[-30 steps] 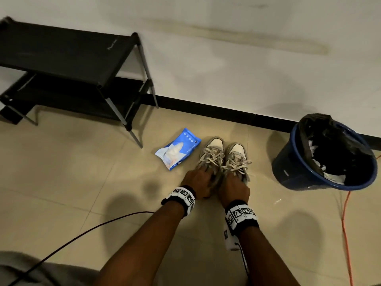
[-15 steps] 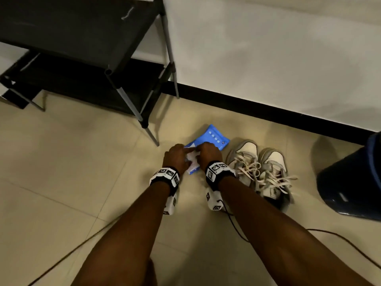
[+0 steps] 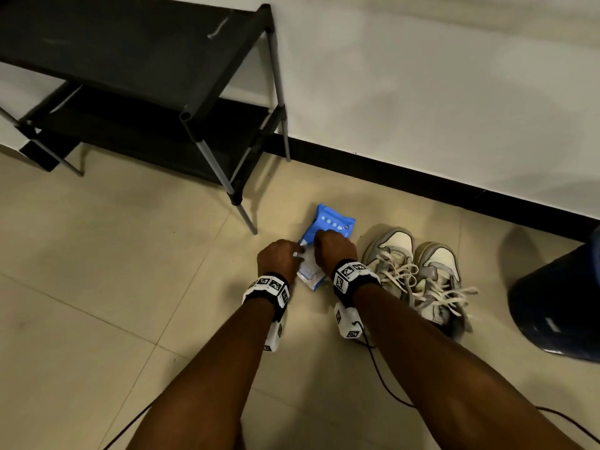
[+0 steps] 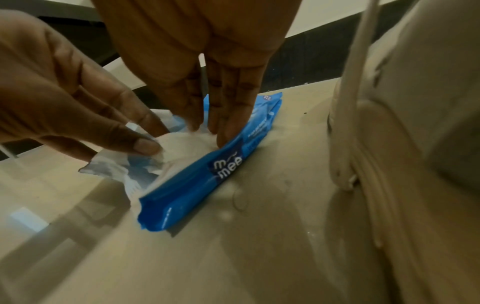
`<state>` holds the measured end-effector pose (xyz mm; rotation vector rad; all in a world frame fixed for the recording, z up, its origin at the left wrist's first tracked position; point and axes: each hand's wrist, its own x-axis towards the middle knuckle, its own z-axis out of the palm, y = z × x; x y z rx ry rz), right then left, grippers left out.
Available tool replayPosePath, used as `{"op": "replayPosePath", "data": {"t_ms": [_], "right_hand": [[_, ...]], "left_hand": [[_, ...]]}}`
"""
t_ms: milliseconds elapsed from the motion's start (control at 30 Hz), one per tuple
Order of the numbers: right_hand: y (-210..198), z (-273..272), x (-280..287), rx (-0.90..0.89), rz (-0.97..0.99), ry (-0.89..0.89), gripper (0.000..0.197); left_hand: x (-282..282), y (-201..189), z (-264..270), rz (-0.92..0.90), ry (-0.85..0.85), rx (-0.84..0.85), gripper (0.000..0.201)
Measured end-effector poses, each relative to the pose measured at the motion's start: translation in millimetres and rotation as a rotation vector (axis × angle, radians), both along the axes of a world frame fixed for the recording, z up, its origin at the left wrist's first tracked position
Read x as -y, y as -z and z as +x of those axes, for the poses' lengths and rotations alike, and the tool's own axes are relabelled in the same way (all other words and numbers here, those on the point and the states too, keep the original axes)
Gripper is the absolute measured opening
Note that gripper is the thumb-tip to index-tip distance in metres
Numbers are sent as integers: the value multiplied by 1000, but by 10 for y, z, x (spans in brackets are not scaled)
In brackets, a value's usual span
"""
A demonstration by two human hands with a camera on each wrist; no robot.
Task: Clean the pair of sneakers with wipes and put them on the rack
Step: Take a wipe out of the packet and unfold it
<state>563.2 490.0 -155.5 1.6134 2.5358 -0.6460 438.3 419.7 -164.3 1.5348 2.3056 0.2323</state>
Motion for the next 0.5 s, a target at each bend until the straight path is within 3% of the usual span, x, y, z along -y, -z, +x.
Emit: {"op": "replayPosePath", "data": {"t_ms": [133, 333, 500], "right_hand": [[13, -14, 62, 6, -9, -30, 23], [-56, -9, 82, -38, -13, 7, 23], [-83, 16, 93, -92, -6, 52, 19]], "left_hand": [[83, 27, 7, 30, -26, 16, 19], [158, -37, 13, 173, -130, 218, 18], [232, -11, 6, 171, -144, 334, 21]]}}
